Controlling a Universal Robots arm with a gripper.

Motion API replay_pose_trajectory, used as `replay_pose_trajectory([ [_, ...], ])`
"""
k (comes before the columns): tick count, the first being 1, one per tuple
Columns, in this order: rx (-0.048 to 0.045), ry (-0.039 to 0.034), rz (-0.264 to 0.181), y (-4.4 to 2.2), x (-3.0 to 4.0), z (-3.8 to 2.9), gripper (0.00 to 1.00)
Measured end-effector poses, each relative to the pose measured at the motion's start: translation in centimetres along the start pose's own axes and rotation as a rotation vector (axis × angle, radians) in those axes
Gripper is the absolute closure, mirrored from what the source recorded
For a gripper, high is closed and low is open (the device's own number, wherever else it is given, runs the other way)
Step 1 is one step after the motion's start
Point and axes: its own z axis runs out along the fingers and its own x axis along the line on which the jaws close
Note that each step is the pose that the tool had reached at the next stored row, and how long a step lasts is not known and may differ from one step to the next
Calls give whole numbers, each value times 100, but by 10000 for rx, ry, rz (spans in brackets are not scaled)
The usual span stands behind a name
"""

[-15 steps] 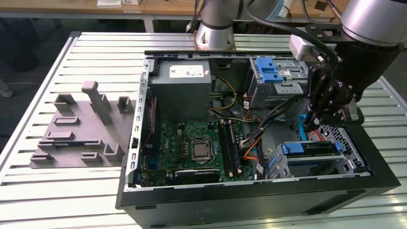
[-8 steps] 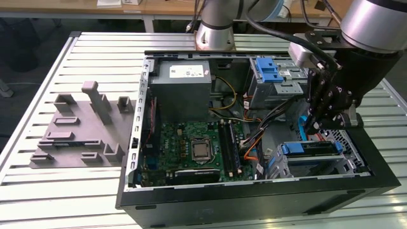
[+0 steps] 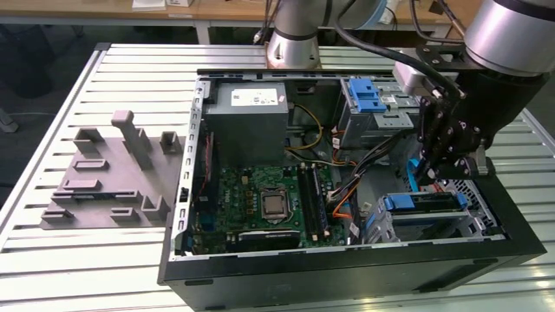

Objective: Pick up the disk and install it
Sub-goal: 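Insert the second disk wire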

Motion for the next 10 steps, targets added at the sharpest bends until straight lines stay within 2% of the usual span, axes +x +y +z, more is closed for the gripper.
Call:
replay_pose_trajectory([
  [3, 0, 0, 0, -1, 24, 13, 84],
  [10, 0, 2, 0, -28, 26, 59, 84],
])
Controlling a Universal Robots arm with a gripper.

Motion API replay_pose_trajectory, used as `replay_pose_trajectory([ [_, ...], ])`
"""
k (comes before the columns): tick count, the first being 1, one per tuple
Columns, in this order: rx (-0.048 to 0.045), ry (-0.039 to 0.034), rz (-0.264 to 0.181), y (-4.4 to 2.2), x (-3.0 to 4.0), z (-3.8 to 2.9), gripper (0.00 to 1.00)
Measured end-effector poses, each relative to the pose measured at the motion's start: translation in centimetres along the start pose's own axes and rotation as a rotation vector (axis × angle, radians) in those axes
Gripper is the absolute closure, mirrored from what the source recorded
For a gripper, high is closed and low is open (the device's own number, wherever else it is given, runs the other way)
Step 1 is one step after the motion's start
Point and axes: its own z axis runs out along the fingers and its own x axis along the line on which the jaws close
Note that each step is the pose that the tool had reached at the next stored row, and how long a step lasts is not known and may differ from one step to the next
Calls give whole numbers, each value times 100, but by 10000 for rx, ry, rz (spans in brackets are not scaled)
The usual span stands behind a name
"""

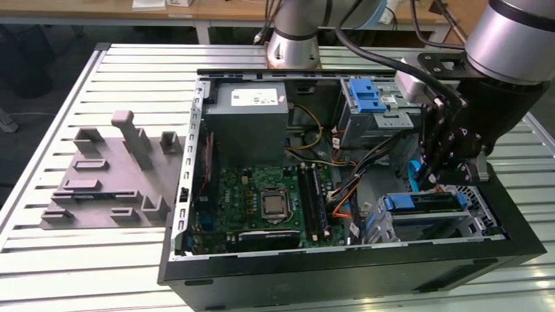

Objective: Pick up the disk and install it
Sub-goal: 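Insert the second disk wire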

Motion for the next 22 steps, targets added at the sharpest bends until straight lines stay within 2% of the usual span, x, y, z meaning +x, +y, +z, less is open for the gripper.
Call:
replay_pose_trajectory([
  [8, 0, 0, 0, -2, 13, 17, 84],
  [13, 0, -2, 0, -5, 54, 36, 84],
  [22, 0, -1, -1, -30, 76, 67, 84],
])
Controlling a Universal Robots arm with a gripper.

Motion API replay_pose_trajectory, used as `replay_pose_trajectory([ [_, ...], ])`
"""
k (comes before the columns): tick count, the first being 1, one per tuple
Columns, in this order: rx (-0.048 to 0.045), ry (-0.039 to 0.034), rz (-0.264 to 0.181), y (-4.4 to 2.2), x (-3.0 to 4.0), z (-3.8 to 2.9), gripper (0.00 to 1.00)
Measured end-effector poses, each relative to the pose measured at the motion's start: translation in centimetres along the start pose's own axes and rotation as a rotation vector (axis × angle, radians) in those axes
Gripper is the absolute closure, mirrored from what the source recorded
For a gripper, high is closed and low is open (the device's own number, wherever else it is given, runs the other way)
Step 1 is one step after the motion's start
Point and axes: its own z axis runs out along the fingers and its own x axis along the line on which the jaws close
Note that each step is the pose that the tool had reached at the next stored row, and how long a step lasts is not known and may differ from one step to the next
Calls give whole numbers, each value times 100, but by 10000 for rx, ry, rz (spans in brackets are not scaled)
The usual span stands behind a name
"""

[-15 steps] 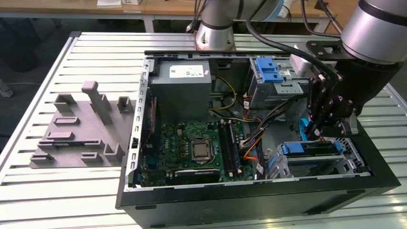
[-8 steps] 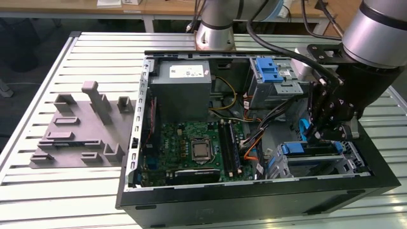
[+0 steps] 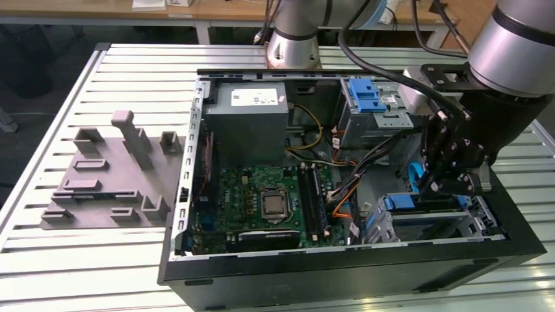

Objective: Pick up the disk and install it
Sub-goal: 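Insert the second disk wire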

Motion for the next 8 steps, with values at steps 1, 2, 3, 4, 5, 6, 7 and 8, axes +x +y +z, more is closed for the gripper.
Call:
replay_pose_trajectory([
  [1, 0, 0, -1, -1, 4, 1, 84],
  [2, 0, 0, -1, -1, 4, 1, 84],
  [3, 0, 0, -1, -1, 4, 1, 84],
  [4, 0, 0, -1, -1, 4, 1, 84],
  [5, 0, -1, -1, -1, 4, 1, 84],
  [6, 0, 1, 0, -2, 4, 2, 84],
  [7, 0, -1, -2, -8, 4, 4, 84],
  [8, 0, 0, -2, -13, 4, 6, 84],
])
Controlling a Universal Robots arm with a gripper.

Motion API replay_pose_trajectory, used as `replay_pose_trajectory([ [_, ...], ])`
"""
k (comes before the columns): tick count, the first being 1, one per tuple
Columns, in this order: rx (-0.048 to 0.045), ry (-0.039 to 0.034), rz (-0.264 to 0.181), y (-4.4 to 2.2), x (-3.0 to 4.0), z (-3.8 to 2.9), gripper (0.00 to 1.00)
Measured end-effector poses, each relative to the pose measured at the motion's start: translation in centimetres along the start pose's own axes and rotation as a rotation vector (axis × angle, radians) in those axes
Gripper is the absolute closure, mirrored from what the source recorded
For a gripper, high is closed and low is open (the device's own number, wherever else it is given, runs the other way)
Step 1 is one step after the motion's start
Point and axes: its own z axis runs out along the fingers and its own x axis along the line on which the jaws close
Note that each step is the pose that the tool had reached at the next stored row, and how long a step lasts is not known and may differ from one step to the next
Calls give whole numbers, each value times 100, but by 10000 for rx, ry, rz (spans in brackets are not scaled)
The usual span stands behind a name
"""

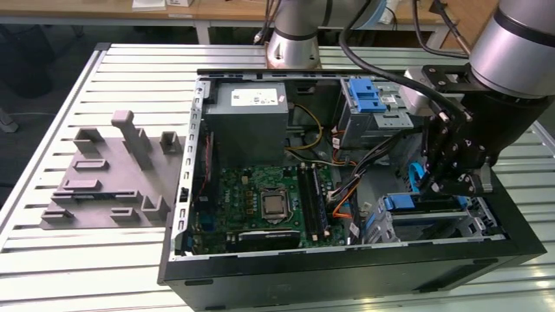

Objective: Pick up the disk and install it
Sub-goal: 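Insert the second disk wire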

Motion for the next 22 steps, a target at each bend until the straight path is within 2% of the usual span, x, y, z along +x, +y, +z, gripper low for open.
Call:
replay_pose_trajectory([
  [22, -1, -7, 2, -10, -2, 70, 83],
])
